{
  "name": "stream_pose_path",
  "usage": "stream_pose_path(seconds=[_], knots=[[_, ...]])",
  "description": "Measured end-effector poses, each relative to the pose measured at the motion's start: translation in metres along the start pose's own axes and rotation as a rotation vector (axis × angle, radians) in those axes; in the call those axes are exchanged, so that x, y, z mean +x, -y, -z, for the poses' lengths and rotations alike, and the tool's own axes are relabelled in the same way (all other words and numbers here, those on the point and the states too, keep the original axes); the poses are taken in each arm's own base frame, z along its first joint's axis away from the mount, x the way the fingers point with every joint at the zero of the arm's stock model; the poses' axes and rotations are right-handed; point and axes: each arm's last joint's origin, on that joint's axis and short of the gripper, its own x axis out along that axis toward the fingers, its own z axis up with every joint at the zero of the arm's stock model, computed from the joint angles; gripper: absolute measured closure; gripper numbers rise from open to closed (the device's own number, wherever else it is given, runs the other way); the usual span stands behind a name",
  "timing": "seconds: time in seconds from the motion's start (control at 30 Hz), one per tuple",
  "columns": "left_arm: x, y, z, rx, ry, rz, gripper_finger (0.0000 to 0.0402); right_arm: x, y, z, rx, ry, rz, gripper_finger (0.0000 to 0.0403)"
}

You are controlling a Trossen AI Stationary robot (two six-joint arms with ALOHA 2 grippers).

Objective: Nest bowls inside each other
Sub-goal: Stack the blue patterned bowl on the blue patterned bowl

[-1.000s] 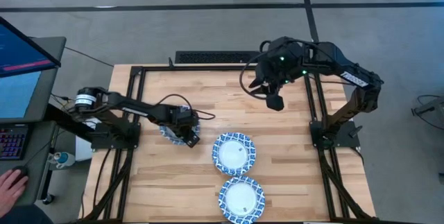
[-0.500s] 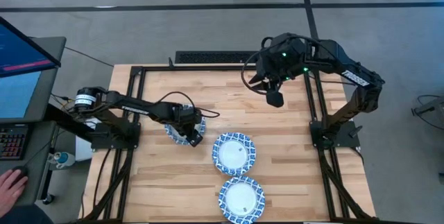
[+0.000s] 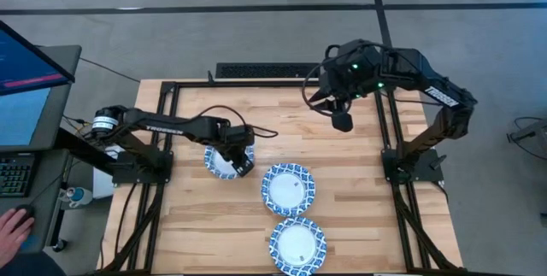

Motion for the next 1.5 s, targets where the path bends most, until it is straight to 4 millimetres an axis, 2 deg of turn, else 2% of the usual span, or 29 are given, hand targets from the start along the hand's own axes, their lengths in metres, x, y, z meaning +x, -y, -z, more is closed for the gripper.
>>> stream_pose_path(seconds=[0.5,0.7,0.87,0.97,1.17,1.5], knots=[[-0.003,0.013,0.007,-0.067,-0.073,0.082,0.028,-0.04,-0.011,0.01,-0.018,0.054,0.023,0.0284],[-0.001,0.014,0.007,-0.073,-0.095,0.103,0.0251,-0.043,-0.012,0.012,-0.016,0.049,0.022,0.0284],[0.0,0.012,0.005,-0.083,-0.044,0.046,0.0233,-0.044,-0.012,0.013,-0.017,0.05,0.022,0.0284],[0.005,0.015,0.007,-0.132,-0.047,0.027,0.0232,-0.044,-0.012,0.013,-0.015,0.044,0.02,0.0284],[0.027,0.024,0.014,-0.088,-0.117,0.008,0.0232,-0.044,-0.013,0.015,-0.005,0.031,0.017,0.0284],[0.031,0.019,0.013,-0.11,-0.07,-0.09,0.0232,-0.044,-0.013,0.015,0.014,0.022,0.014,0.0284]])
